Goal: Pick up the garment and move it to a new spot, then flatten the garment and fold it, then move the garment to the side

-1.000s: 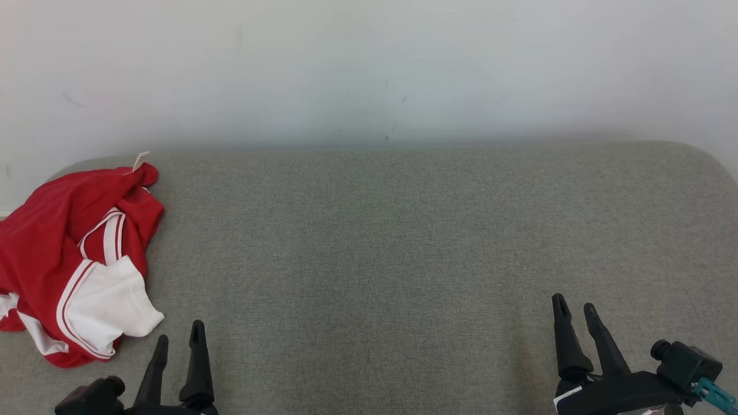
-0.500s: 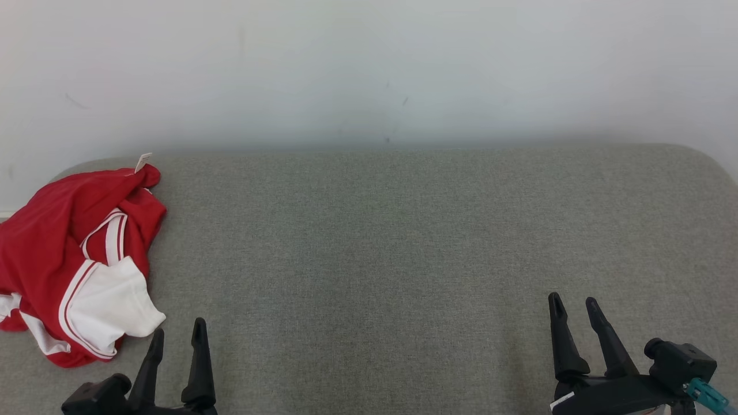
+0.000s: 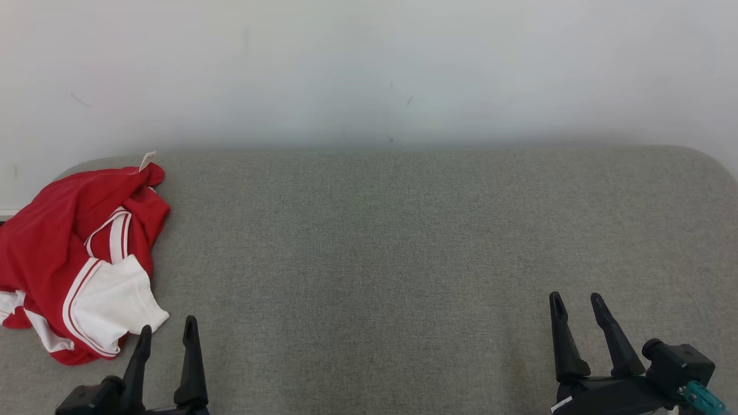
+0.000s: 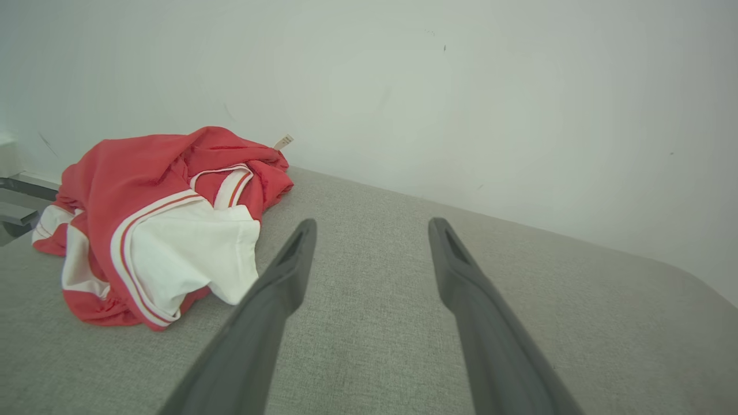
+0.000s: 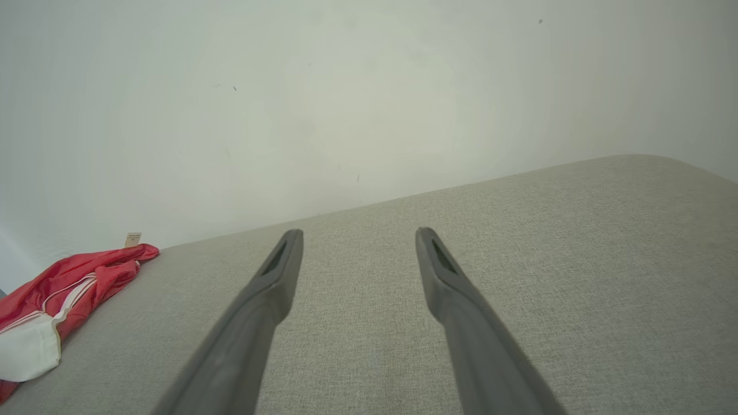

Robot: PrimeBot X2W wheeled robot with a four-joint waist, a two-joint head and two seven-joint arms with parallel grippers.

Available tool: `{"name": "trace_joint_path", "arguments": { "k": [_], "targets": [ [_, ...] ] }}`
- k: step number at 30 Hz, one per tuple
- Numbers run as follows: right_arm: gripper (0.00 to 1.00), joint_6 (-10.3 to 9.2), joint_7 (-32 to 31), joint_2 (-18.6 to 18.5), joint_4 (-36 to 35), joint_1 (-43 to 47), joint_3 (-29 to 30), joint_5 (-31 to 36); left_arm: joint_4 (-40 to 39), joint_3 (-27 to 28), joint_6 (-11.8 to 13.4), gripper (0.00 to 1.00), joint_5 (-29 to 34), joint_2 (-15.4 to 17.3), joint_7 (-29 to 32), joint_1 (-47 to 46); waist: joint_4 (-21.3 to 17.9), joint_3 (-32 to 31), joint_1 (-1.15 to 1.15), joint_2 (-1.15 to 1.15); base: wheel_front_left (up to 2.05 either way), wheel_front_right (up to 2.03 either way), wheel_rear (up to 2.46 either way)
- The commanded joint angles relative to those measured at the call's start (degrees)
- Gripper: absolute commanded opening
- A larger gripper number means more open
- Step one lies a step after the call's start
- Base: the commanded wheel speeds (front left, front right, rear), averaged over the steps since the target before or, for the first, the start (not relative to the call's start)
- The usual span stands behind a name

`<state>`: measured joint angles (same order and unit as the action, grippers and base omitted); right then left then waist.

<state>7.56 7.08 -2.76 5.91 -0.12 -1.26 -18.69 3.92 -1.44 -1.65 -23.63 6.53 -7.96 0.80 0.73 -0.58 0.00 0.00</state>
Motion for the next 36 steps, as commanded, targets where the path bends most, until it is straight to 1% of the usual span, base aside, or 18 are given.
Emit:
{"name": "trace_joint_path", "arguments": {
  "k": [1,15,21,27,36],
  "targets": [
    [1.00,-0.10,0.35,-0.15,-0.75,0.19,0.11,1.43,-0.74,0.18,0.14,1.00,1.49,0.47,-0.57,0.33,0.01,-0.01,0.00,0.00,0.00,0.00,0.00],
    [1.00,-0.12,0.72,-0.17,-2.27,0.99,0.81,5.79,-3.49,0.46,1.57,1.00,6.12,1.25,-0.38,1.62,0.15,-0.11,0.00,0.00,0.00,0.00,0.00],
    [1.00,-0.12,0.85,-0.17,-2.73,1.22,1.09,7.52,-4.78,0.46,2.20,1.00,7.85,1.68,1.27,2.42,0.19,-0.23,0.00,0.00,0.00,0.00,0.00],
    [1.00,-0.12,1.15,-0.17,-3.23,1.49,1.03,9.04,-6.48,1.05,2.19,1.00,7.85,1.59,1.54,2.76,0.20,-0.30,0.00,0.00,0.00,0.00,0.00],
    [1.00,-0.14,1.81,-0.18,-3.21,1.60,1.22,11.00,-7.66,1.00,2.60,1.00,9.45,2.00,1.34,3.31,0.32,-0.26,0.00,0.00,0.00,0.00,0.00]
  ]
}}
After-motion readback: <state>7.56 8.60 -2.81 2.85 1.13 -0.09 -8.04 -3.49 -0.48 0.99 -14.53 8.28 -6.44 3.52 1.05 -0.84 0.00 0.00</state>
